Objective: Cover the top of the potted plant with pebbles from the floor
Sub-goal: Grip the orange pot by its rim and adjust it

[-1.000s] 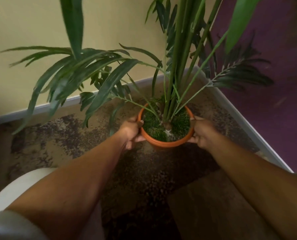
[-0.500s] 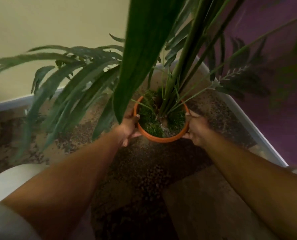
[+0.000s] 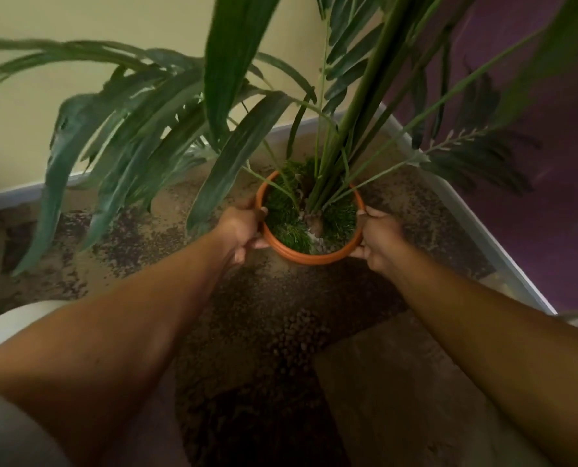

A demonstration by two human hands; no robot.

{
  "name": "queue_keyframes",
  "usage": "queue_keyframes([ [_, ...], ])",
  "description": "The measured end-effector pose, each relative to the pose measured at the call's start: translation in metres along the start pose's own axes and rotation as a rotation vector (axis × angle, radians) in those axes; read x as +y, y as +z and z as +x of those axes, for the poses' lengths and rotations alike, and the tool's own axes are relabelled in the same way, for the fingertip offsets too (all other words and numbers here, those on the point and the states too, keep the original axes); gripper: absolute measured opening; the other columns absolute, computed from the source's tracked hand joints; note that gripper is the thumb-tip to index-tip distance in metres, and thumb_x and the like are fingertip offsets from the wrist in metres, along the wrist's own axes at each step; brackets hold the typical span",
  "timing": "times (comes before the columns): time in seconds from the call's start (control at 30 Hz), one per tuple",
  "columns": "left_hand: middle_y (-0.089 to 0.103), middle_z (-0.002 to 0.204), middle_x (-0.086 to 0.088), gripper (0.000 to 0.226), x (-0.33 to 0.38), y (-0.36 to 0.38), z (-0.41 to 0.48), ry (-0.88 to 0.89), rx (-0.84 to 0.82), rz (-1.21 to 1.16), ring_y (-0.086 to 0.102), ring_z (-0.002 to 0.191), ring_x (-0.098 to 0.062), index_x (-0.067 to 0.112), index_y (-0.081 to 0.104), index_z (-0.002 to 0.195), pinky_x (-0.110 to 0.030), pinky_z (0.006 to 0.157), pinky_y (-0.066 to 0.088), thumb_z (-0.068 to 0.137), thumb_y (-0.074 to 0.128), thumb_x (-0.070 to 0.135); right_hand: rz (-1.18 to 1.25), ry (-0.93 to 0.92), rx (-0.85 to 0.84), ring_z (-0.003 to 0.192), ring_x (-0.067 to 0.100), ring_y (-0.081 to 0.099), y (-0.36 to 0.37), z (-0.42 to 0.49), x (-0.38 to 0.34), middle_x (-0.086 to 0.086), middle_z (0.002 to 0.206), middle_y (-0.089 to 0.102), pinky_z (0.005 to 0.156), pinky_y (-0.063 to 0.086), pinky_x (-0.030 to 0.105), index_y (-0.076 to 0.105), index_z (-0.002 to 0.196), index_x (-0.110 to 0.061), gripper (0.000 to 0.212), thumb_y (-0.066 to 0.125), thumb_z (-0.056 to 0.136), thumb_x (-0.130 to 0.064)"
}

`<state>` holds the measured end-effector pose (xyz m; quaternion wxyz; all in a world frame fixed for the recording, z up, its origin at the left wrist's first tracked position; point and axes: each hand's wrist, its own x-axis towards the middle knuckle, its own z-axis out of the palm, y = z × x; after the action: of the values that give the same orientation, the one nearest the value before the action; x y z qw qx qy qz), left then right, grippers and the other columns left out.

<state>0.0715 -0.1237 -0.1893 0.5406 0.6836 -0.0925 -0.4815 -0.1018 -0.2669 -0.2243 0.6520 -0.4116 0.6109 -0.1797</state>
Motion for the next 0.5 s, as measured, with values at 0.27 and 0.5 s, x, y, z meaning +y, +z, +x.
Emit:
queue_keyframes([
  [0.27,0.066,0.099,-0.008,0.037,-0.001,-0.016,-0.007,-0.005,0.034,-0.002,0.065,0.076,-0.02,0.017,0.054,0.135,-0.053,0.084,0.056,0.102,0.039,0.01,-0.026,0.01,-0.01,0.09,0.028,0.068,0.012,-0.016,0.0,0.007,0.114,0.066,0.046,0.06,0.039,0.054,0.135,-0.023,0.033,0.048,0.103,-0.025],
  [0.5,0.064,0.099,-0.007,0.035,-0.006,-0.045,-0.019,-0.047,0.077,-0.049,0.063,0.072,-0.018,0.014,0.054,0.132,-0.036,0.058,0.059,0.102,0.036,0.008,-0.066,0.023,-0.088,0.08,0.025,0.071,0.044,-0.028,0.005,0.006,0.109,0.07,0.051,0.062,0.041,0.058,0.129,-0.024,0.028,0.046,0.104,-0.025],
])
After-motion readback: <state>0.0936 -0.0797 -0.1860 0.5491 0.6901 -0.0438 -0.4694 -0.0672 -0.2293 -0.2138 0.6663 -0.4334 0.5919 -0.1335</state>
